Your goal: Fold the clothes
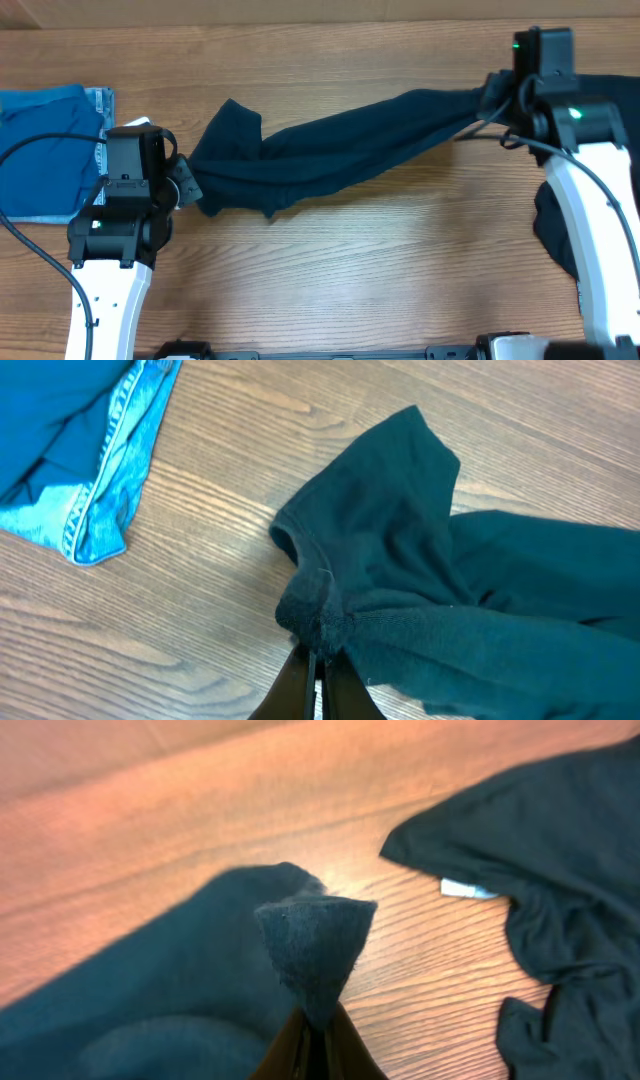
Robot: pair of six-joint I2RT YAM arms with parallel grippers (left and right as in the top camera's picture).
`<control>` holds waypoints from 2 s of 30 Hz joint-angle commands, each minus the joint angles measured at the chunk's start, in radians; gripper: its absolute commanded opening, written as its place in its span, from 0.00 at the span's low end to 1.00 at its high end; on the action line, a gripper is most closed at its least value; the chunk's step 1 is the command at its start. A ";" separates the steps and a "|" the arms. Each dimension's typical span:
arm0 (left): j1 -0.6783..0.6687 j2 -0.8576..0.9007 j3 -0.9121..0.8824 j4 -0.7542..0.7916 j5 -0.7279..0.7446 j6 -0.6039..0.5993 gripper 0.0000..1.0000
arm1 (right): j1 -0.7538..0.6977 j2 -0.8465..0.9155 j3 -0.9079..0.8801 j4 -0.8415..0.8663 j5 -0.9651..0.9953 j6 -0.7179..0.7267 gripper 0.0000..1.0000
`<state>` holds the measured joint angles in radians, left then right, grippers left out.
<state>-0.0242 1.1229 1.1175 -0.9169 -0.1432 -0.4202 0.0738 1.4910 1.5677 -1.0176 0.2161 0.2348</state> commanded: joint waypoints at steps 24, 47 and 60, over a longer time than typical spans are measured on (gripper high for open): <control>0.007 0.260 0.030 0.076 -0.099 0.058 0.04 | -0.058 -0.114 0.016 -0.141 -0.045 0.005 0.04; 0.007 0.410 0.030 0.079 0.074 0.085 0.28 | -0.058 -0.095 0.016 -0.190 -0.045 0.004 0.04; 0.006 0.412 -0.040 -0.011 0.275 0.067 0.55 | -0.058 -0.074 0.016 -0.204 -0.046 0.004 0.04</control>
<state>-0.0242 1.5299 1.1206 -0.9710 0.0948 -0.3473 0.0208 1.4185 1.5681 -1.2221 0.1638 0.2356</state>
